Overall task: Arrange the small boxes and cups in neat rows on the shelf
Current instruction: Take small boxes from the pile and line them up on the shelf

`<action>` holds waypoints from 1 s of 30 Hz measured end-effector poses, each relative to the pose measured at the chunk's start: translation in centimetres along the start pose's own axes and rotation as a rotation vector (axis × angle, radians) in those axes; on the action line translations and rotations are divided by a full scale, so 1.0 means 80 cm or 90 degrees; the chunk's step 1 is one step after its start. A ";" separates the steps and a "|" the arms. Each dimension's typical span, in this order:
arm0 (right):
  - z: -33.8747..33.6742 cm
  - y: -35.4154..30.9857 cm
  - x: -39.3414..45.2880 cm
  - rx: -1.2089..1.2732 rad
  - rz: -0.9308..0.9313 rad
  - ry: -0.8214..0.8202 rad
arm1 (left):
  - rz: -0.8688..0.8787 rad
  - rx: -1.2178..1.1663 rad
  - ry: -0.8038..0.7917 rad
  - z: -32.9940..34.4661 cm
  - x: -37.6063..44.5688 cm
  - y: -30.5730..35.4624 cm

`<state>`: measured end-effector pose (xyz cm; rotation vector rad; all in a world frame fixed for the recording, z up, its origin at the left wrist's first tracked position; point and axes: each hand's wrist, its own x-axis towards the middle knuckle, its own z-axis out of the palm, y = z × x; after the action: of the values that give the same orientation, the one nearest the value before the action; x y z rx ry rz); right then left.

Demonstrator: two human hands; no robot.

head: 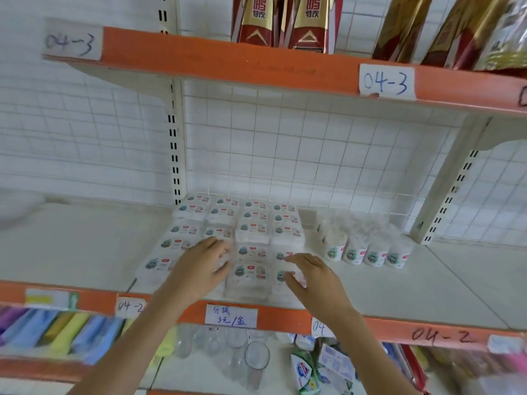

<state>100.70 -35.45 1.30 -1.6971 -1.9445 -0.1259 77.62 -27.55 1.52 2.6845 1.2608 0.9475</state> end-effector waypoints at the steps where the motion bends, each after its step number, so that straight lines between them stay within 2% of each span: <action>1: 0.001 -0.008 -0.011 0.005 -0.028 -0.004 | -0.010 0.032 0.010 -0.002 -0.020 0.005; 7: 0.033 -0.054 -0.076 0.058 -0.142 -0.153 | -0.164 0.074 -0.021 -0.009 -0.150 0.025; 13: 0.092 -0.127 -0.123 0.128 -0.261 -0.291 | -0.400 0.092 -0.047 -0.034 -0.302 0.032; 20: 0.136 -0.247 -0.141 0.267 -0.397 -0.354 | -0.617 0.126 -0.034 -0.104 -0.429 0.022; 25: 0.166 -0.326 -0.131 0.272 -0.459 -0.393 | -0.671 0.184 -0.004 -0.146 -0.474 -0.010; 30: 0.210 -0.421 -0.106 0.284 -0.467 -0.409 | -0.683 0.234 0.031 -0.190 -0.515 -0.078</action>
<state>63.77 -42.63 -7.34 -0.7143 -2.7167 0.6101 45.11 -55.84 -8.92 1.6163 2.6039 0.6234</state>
